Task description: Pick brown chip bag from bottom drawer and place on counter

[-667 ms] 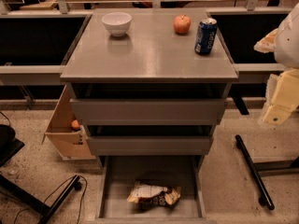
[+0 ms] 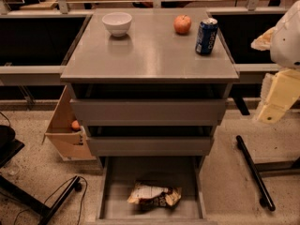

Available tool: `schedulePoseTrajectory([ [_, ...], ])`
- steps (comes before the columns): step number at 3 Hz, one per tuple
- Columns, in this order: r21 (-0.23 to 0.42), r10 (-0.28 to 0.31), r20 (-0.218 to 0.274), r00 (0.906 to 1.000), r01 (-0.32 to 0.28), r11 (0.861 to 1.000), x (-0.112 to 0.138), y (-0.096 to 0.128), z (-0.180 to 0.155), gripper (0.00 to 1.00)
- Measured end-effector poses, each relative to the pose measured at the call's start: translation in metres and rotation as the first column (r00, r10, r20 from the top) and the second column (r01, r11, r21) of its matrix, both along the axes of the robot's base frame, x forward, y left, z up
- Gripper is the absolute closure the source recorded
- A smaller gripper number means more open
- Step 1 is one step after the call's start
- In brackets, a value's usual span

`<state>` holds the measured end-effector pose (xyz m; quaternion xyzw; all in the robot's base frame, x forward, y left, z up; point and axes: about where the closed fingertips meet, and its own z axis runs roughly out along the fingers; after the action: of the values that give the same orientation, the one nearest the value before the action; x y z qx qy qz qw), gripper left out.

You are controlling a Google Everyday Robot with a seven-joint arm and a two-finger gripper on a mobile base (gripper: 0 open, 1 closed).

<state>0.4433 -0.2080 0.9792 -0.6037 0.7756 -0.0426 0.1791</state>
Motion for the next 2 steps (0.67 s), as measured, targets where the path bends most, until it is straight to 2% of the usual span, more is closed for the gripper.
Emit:
schedulePoseTrajectory([
  [1, 0.073, 0.020, 0.011, 0.9997, -0.021, 0.997, -0.004, 0.023, -0.031, 0.00],
  [2, 0.152, 0.037, -0.006, 0.9993, -0.036, 0.988, -0.014, 0.046, -0.099, 0.00],
])
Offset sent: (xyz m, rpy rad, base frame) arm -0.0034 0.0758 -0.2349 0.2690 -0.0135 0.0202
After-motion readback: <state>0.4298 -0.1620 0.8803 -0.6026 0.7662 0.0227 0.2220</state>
